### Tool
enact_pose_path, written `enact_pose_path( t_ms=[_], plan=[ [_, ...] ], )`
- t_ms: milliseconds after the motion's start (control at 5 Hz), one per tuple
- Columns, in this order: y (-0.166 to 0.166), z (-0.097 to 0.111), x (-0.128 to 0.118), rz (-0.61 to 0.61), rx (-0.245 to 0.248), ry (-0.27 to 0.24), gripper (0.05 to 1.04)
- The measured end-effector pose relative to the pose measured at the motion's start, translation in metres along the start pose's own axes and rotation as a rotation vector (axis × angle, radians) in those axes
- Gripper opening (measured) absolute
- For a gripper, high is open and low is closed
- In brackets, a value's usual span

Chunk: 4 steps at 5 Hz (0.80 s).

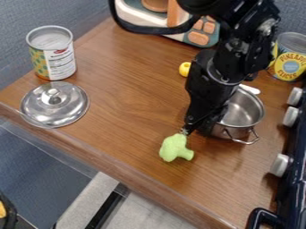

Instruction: Moved the pot to the right side of the table

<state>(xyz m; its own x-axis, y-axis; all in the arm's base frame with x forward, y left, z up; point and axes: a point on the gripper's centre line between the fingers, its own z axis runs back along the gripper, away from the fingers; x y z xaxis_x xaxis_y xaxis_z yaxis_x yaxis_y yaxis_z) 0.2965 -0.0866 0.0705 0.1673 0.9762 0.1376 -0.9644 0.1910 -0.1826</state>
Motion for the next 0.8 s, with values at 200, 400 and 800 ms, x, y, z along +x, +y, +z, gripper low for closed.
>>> enact_pose_path(
  t_ms=[200, 400, 800],
  plan=[
    [0.005, -0.003, 0.0, -0.037, 0.031, -0.02, 0.274],
    [0.003, -0.003, 0.001, -0.057, 0.016, -0.03, 0.563],
    [-0.006, 0.037, 0.007, -0.031, -0.056, -0.024, 1.009]
  ],
)
